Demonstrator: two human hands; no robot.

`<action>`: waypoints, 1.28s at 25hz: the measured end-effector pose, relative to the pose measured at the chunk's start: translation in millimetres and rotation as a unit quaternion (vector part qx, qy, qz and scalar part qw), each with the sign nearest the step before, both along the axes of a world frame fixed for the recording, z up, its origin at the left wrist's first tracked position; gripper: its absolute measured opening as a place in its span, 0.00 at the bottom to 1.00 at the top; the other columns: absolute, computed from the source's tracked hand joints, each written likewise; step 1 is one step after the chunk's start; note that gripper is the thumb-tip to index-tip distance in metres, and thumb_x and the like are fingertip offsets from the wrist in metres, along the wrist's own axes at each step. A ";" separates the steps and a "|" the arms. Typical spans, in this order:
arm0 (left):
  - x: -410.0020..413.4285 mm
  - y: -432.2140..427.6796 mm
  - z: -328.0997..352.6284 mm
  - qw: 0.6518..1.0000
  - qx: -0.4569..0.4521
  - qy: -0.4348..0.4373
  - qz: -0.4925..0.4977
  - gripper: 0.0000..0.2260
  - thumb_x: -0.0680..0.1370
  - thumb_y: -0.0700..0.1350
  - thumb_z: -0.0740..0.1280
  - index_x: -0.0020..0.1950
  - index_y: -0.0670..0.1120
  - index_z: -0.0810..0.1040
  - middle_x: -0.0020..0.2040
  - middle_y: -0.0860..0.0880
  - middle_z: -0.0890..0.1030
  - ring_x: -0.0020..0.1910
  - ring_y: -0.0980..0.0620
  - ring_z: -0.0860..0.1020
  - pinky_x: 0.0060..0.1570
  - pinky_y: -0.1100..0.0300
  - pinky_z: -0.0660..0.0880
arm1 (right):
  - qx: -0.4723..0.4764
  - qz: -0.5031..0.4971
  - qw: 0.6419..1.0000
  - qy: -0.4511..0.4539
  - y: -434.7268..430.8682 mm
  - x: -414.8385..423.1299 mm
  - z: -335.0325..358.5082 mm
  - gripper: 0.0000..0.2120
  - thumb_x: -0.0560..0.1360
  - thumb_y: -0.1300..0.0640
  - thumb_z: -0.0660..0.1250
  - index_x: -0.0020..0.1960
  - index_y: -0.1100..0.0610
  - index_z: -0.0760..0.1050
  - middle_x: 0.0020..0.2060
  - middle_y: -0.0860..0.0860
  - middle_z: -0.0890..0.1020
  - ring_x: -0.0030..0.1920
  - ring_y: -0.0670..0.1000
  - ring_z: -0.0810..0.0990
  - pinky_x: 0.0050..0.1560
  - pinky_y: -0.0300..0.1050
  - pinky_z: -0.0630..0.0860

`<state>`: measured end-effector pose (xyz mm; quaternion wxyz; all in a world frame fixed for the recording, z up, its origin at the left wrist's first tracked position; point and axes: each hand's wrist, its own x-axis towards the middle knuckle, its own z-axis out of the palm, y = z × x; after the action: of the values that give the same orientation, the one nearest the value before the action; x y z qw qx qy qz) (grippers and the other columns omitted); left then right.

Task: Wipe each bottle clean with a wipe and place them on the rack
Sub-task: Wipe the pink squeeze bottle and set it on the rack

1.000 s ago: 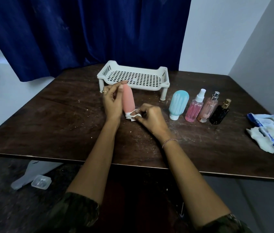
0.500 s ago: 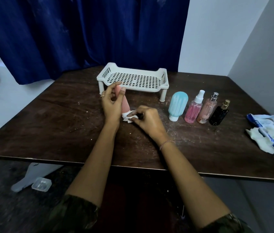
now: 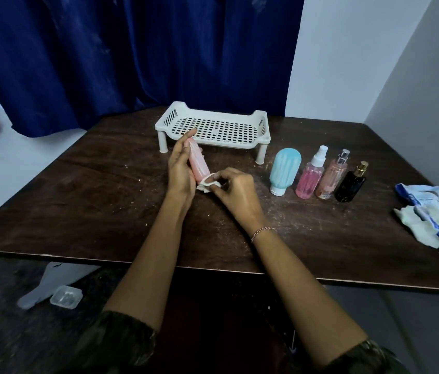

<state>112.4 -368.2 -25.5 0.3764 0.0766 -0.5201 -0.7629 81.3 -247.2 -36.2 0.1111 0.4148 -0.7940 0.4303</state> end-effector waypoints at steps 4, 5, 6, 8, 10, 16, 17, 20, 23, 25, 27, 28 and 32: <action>-3.6 -1.1 -4.2 1.000 -0.009 0.010 -0.016 0.12 0.81 0.39 0.54 0.58 0.46 0.75 0.65 0.43 0.74 0.71 0.34 0.62 0.72 0.41 0.59 | -0.020 -0.030 0.996 -0.081 1.1 -2.8 1.8 0.05 0.70 0.65 0.71 0.45 0.60 0.80 0.44 0.53 0.84 0.39 0.44 0.76 0.44 0.30 0.69; -4.0 -0.9 -4.7 1.000 -0.016 0.015 -0.018 0.12 0.81 0.39 0.54 0.58 0.46 0.75 0.63 0.47 0.75 0.71 0.34 0.61 0.72 0.40 0.58 | -0.019 -0.036 0.995 -0.093 0.8 -3.5 1.3 0.04 0.70 0.65 0.71 0.45 0.60 0.80 0.44 0.52 0.84 0.39 0.44 0.76 0.45 0.30 0.70; -4.6 -1.3 -5.3 0.999 -0.022 0.020 -0.020 0.12 0.81 0.39 0.55 0.58 0.46 0.75 0.61 0.51 0.76 0.71 0.34 0.61 0.71 0.40 0.58 | -0.017 -0.042 0.994 -0.101 0.4 -4.0 0.8 0.04 0.71 0.65 0.70 0.45 0.60 0.79 0.44 0.52 0.84 0.39 0.44 0.76 0.44 0.29 0.70; -5.7 -2.8 -6.5 0.999 -0.027 0.027 -0.024 0.11 0.80 0.39 0.55 0.58 0.46 0.75 0.59 0.54 0.76 0.71 0.34 0.61 0.71 0.40 0.58 | -0.015 -0.046 0.994 -0.099 -1.2 -3.2 0.1 0.05 0.71 0.67 0.69 0.46 0.61 0.78 0.45 0.52 0.84 0.40 0.43 0.76 0.42 0.21 0.67; -7.7 -3.9 -8.2 0.999 -0.018 0.025 -0.026 0.11 0.80 0.39 0.55 0.58 0.46 0.75 0.59 0.54 0.77 0.71 0.34 0.61 0.72 0.40 0.58 | -0.019 -0.037 0.997 -0.069 -1.8 -0.5 -0.1 0.06 0.70 0.68 0.68 0.46 0.61 0.78 0.45 0.53 0.83 0.42 0.44 0.76 0.45 0.21 0.67; -7.3 -2.4 -5.9 0.999 -0.001 0.029 -0.026 0.12 0.80 0.38 0.55 0.57 0.46 0.76 0.61 0.48 0.76 0.64 0.42 0.69 0.70 0.44 0.60 | -0.004 0.029 0.999 0.024 -3.2 3.8 -1.2 0.08 0.69 0.67 0.70 0.48 0.60 0.82 0.42 0.54 0.79 0.40 0.45 0.76 0.46 0.27 0.70; -7.5 -2.3 -5.7 0.999 0.000 0.027 -0.029 0.12 0.80 0.38 0.55 0.58 0.45 0.76 0.64 0.44 0.75 0.65 0.40 0.68 0.71 0.44 0.59 | 0.005 0.039 0.998 0.047 -4.5 5.4 -1.9 0.08 0.70 0.67 0.70 0.48 0.60 0.82 0.42 0.54 0.79 0.40 0.47 0.77 0.46 0.32 0.71; -8.1 -2.6 -6.3 0.999 0.005 0.011 -0.034 0.13 0.80 0.38 0.55 0.61 0.42 0.74 0.68 0.41 0.72 0.71 0.35 0.61 0.72 0.42 0.57 | -0.009 0.011 0.998 0.069 -6.3 6.7 -1.7 0.07 0.70 0.67 0.70 0.48 0.61 0.81 0.42 0.55 0.79 0.40 0.50 0.79 0.47 0.36 0.72; -9.1 -4.8 -7.8 0.999 -0.004 0.028 -0.043 0.12 0.80 0.37 0.56 0.59 0.44 0.76 0.62 0.50 0.76 0.72 0.37 0.61 0.73 0.42 0.56 | -0.063 -0.048 0.996 0.031 -4.0 4.2 0.3 0.07 0.69 0.67 0.70 0.47 0.62 0.82 0.42 0.55 0.81 0.40 0.51 0.80 0.47 0.38 0.74; -9.5 -4.5 -7.5 0.998 -0.013 0.034 -0.046 0.12 0.80 0.37 0.56 0.57 0.46 0.77 0.59 0.55 0.78 0.72 0.39 0.63 0.73 0.42 0.56 | -0.079 -0.074 0.994 0.009 -3.4 2.8 1.2 0.07 0.68 0.67 0.71 0.46 0.61 0.82 0.42 0.55 0.82 0.40 0.50 0.80 0.46 0.40 0.75; -10.1 -4.3 -8.2 0.998 -0.008 0.040 -0.044 0.12 0.80 0.36 0.56 0.56 0.46 0.77 0.57 0.56 0.79 0.71 0.38 0.62 0.73 0.42 0.56 | -0.079 -0.063 0.995 0.007 -4.7 6.0 1.8 0.07 0.67 0.67 0.72 0.45 0.61 0.82 0.41 0.55 0.82 0.39 0.50 0.80 0.45 0.38 0.75; -10.4 -4.6 -8.7 0.998 -0.004 0.041 -0.045 0.12 0.80 0.36 0.56 0.56 0.46 0.77 0.57 0.56 0.79 0.71 0.37 0.62 0.73 0.42 0.56 | -0.072 -0.047 0.996 0.018 -5.8 8.6 1.5 0.07 0.67 0.67 0.72 0.45 0.62 0.82 0.41 0.55 0.82 0.38 0.50 0.80 0.44 0.35 0.74; -10.2 -5.8 -9.5 0.998 -0.011 0.035 -0.055 0.10 0.78 0.38 0.58 0.55 0.46 0.77 0.56 0.53 0.78 0.62 0.45 0.68 0.72 0.42 0.57 | -0.056 -0.031 0.997 0.050 -7.3 10.6 2.8 0.05 0.67 0.66 0.72 0.44 0.63 0.81 0.40 0.55 0.81 0.36 0.48 0.77 0.43 0.32 0.71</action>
<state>102.2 -374.0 -35.0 0.3525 0.0165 -0.5184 -0.7789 91.9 -254.5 -33.5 0.1869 0.4037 -0.7750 0.4488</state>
